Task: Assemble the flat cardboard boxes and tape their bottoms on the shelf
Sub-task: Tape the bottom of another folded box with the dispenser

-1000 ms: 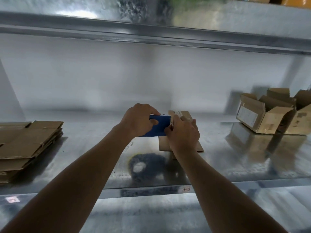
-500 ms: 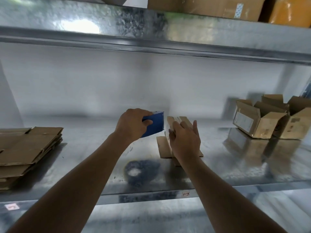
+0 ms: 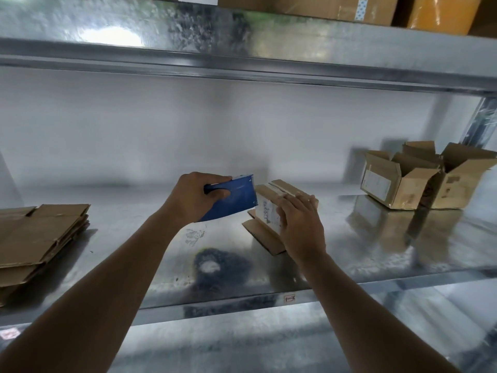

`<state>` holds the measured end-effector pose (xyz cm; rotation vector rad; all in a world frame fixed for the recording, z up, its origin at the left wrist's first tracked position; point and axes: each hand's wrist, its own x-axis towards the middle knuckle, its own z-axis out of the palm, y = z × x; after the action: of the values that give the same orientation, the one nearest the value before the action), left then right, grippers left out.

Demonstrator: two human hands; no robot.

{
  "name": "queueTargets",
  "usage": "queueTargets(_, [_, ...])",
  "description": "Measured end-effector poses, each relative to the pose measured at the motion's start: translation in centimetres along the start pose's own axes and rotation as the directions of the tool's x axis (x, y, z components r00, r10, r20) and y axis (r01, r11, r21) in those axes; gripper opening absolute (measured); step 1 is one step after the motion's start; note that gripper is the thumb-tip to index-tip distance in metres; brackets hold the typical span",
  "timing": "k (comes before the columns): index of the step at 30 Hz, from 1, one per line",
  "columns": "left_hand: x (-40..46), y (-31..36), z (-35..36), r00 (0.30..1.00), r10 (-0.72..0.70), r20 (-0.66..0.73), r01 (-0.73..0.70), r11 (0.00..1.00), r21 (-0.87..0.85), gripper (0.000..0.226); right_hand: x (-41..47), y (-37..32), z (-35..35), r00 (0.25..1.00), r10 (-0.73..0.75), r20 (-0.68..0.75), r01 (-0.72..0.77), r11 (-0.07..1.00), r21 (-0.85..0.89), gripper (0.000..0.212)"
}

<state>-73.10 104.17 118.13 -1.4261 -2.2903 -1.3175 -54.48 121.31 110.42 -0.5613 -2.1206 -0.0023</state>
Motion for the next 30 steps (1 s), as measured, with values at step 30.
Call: queueTargets(30, [-2.2, -4.0, -5.8, 0.983, 0.097, 0.154, -0.045, 0.949, -0.312, 0.035, 2.4, -3.0, -1.5, 0.910, -0.008, 0.414, 0.023, 0.999, -0.031, 0.038])
